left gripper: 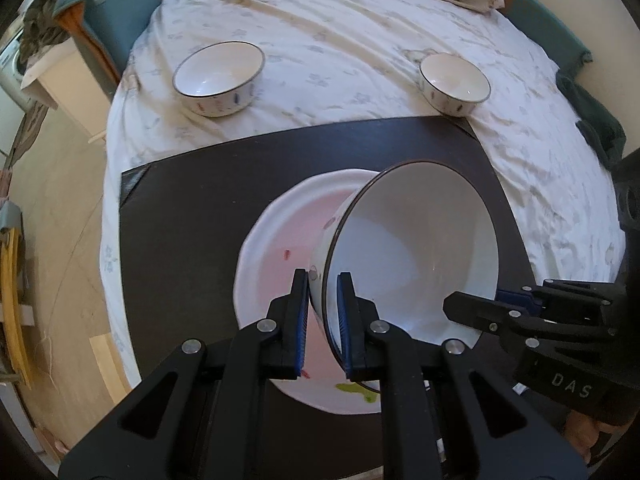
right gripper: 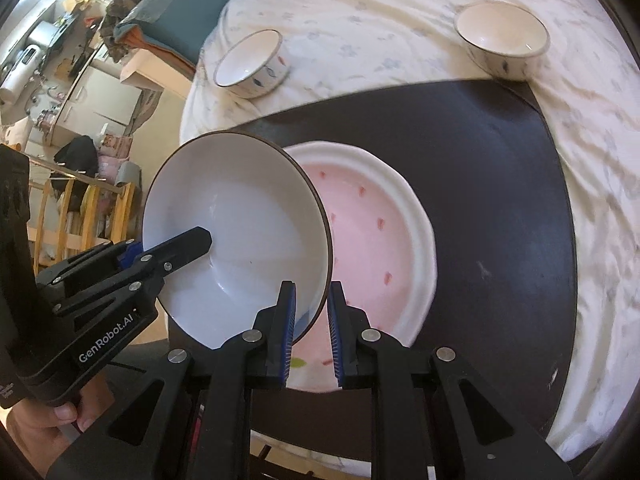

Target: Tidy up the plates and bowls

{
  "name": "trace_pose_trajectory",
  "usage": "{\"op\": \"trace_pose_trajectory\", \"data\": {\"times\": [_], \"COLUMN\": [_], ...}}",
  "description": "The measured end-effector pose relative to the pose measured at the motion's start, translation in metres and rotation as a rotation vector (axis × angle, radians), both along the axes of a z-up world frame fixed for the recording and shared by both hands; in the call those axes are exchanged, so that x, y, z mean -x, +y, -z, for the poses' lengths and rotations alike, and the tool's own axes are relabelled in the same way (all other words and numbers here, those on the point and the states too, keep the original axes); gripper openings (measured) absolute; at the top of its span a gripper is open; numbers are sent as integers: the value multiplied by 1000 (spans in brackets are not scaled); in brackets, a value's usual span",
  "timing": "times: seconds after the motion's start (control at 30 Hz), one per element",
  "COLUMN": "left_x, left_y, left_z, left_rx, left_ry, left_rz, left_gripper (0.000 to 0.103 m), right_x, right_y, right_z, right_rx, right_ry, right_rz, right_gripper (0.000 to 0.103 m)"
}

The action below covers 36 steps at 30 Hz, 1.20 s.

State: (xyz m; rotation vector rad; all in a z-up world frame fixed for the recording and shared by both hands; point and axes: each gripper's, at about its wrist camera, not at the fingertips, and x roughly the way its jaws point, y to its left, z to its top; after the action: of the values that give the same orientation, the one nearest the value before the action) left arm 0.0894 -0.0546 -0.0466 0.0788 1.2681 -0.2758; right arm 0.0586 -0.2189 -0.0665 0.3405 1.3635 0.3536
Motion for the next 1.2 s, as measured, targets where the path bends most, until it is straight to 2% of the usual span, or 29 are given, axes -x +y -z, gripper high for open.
{"op": "trace_pose_trajectory", "data": {"times": [0.23,0.37,0.6,0.97,1.2], "left_x": [-1,-1,1,-7,-10], "left_y": [-15,-20,-17,2,0], "left_z": [22,36,41,49,50], "left_rx": [0,-30,-56,-52,-71], "left_ry": [35,77,116,165,161], "left_rz": [30,27,24,-47,-55], "left_gripper": [11,11,11,11,12], "right_x": [11,10,9,-3,-6], "right_y": [-18,-24,-24,-15,-6], "right_z": [21,28,37,36,34], "right_rx": [5,12,0,-72,-34], "right_ry": [43,51,93,78,74], "right_rz": [54,67,58,71,77], "right_gripper": [18,18,18,21,22]}}
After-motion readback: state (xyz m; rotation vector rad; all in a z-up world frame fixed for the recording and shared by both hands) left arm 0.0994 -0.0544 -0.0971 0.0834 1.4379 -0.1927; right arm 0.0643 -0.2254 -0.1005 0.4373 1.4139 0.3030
